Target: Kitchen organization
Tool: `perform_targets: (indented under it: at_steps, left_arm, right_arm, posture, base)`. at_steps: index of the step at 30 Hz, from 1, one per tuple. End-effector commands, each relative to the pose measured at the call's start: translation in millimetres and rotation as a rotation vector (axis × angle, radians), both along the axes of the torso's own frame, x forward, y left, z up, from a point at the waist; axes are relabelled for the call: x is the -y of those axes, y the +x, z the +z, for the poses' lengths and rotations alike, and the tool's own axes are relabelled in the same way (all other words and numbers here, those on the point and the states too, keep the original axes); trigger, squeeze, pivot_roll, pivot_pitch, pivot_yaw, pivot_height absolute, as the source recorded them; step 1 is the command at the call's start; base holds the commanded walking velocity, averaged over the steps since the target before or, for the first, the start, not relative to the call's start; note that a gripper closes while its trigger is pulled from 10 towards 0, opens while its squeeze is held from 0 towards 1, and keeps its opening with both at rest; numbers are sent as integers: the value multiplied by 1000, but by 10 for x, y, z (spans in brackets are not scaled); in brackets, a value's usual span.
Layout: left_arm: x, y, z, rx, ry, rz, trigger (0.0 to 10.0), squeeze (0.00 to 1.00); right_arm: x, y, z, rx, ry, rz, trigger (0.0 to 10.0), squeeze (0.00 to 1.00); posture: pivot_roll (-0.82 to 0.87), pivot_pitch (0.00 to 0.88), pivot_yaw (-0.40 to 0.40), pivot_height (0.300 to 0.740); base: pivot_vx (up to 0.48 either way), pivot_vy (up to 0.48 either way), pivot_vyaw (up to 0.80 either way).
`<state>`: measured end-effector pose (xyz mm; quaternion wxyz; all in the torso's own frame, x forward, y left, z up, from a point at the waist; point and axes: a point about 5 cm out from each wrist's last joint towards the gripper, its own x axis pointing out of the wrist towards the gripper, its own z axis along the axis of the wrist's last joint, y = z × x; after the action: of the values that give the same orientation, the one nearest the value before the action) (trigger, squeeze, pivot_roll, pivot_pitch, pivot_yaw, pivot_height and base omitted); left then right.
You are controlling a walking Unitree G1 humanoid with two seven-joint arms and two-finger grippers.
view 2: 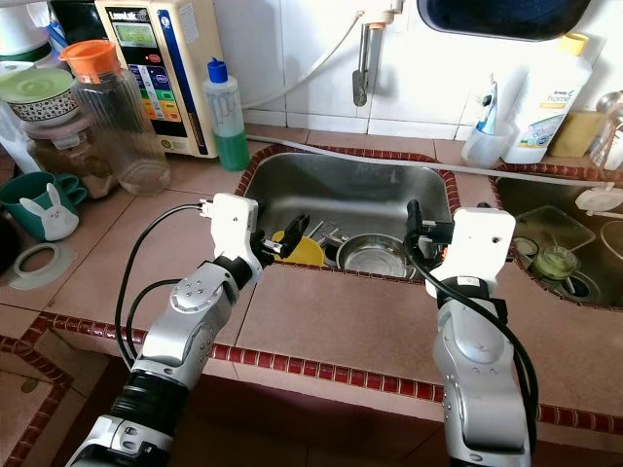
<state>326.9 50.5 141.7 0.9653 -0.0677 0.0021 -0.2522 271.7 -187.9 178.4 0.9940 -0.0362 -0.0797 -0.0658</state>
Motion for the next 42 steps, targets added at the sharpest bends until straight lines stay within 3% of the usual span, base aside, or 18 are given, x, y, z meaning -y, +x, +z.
perform_targets:
  at_steps: [1, 10, 16, 27, 42]
  left_arm:
    - [0, -13, 27, 6, -1, -11, 10000, 0]
    - [9, -19, 33, 4, 6, -21, 10000, 0]
    - [-29, -8, 108, 79, 37, 10, 10000, 0]
    - [-25, -15, 99, 64, 24, 11, 10000, 0]
    - [-11, -44, 26, 79, 87, -16, 10000, 0]
  right_arm:
    - [-37, 2, 53, 18, 1, 11, 10000, 0]
    - [-53, 20, 51, 16, 4, 22, 10000, 0]
    - [-66, 15, 47, 18, 6, 28, 10000, 0]
    - [-64, 3, 28, 10, 6, 27, 10000, 0]
    - [-49, 2, 3, 4, 2, 30, 10000, 0]
  posture:
    - [14, 0, 41, 740]
    - [20, 0, 39, 740]
    - [21, 0, 39, 740]
    - [20, 0, 40, 740]
    - [19, 0, 40, 740]
  base:
    - [0, 0, 0]
    - [0, 0, 0]
    - [0, 0, 0]
    - [0, 0, 0]
    - [0, 0, 0]
